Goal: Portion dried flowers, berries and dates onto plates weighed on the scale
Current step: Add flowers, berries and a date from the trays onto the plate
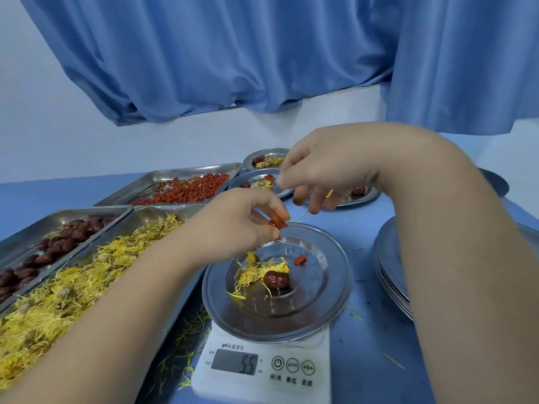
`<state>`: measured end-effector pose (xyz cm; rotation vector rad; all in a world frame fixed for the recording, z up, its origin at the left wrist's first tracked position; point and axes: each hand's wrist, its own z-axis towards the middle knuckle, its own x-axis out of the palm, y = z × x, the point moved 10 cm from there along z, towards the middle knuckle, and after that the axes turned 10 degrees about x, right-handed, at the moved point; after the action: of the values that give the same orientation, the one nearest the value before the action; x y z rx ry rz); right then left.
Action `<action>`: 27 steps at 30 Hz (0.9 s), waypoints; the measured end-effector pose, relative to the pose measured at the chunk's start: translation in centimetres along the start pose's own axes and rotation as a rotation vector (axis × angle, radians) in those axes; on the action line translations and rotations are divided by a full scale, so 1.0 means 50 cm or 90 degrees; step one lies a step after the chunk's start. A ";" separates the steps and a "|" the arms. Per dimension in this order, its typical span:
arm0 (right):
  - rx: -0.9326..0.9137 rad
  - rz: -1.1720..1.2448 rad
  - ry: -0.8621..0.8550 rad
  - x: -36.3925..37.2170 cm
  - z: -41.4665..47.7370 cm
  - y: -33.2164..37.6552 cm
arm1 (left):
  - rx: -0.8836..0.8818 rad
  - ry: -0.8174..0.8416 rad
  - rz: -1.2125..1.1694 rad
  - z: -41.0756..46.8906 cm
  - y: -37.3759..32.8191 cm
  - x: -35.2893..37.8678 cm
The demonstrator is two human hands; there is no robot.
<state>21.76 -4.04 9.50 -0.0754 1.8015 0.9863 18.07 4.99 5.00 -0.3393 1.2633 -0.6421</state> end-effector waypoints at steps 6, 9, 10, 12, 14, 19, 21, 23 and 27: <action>0.030 -0.005 -0.015 -0.009 -0.004 -0.014 | 0.011 -0.039 -0.013 -0.021 0.014 -0.005; 0.046 -0.017 -0.023 -0.012 -0.003 -0.020 | 0.024 -0.051 0.010 -0.024 0.015 -0.013; 0.052 -0.020 -0.024 -0.013 -0.002 -0.022 | 0.029 -0.052 0.008 -0.024 0.014 -0.015; 0.068 -0.023 -0.024 -0.014 -0.001 -0.028 | 0.046 -0.048 0.012 -0.023 0.009 -0.016; 0.081 -0.027 -0.026 -0.016 -0.002 -0.033 | 0.060 -0.039 0.021 -0.020 0.006 -0.013; 0.080 -0.071 -0.120 -0.040 -0.012 -0.021 | 0.079 -0.029 0.014 -0.009 0.006 -0.009; 0.064 -0.122 -0.216 -0.057 -0.022 -0.008 | 0.084 -0.034 0.021 -0.006 0.007 -0.012; 0.043 -0.174 -0.317 -0.067 -0.038 0.001 | 0.088 -0.039 0.030 -0.004 0.009 -0.019; 0.020 -0.171 -0.422 -0.048 -0.087 -0.023 | 0.087 -0.021 0.035 -0.003 0.011 -0.017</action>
<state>20.13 -8.53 11.30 0.0283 1.1605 0.6816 17.92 5.98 5.30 -0.2016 1.1872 -0.6697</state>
